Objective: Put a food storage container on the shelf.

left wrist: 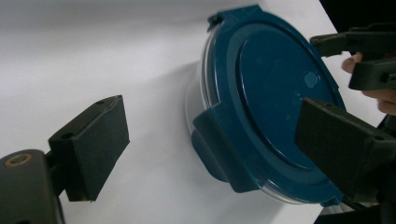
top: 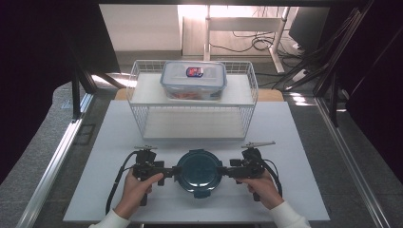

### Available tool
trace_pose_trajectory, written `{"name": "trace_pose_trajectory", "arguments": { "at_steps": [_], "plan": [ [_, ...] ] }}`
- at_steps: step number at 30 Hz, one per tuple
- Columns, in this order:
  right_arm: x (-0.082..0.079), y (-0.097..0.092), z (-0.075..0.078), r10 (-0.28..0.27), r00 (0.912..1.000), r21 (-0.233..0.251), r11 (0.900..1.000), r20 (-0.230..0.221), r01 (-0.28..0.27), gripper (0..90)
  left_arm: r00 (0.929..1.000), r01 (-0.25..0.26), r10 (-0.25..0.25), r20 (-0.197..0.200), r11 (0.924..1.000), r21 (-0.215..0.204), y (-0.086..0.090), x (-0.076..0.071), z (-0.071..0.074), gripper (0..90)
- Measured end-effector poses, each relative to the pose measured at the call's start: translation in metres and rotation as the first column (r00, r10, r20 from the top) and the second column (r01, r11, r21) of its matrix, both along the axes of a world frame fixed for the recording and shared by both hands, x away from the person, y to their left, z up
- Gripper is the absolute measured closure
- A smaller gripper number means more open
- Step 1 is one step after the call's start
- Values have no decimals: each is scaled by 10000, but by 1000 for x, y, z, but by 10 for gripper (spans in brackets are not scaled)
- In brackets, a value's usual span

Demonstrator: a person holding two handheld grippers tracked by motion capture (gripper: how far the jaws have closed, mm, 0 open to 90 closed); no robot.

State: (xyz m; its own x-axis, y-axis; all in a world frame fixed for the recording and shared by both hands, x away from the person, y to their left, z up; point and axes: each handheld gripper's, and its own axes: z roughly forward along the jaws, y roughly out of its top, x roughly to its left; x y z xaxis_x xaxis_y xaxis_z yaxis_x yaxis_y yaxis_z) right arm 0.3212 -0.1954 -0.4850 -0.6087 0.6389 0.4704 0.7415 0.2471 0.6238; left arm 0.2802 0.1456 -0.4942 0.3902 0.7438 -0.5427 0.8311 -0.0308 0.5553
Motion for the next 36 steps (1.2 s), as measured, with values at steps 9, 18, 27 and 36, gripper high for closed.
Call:
{"name": "trace_pose_trajectory", "arguments": {
  "at_steps": [9,18,27,36],
  "plan": [
    [9,15,-14,444,9930,364,9985,-1091,-406,141,9963,468,-525,-681,9955,-823,-9,1,-13,143],
    [10,24,-22,772,9759,669,9957,-2040,-647,172,9847,802,-1035,-1400,9834,-1627,-15,0,-22,226],
    [10,18,-20,677,9668,1054,9935,-2465,-427,274,9857,371,-690,-1540,9789,-2008,-12,-2,-20,322],
    [1,13,-13,430,9755,1217,9924,-2159,-168,344,9946,311,-453,-932,9884,-1487,-17,-11,-8,347]
  ]
}}
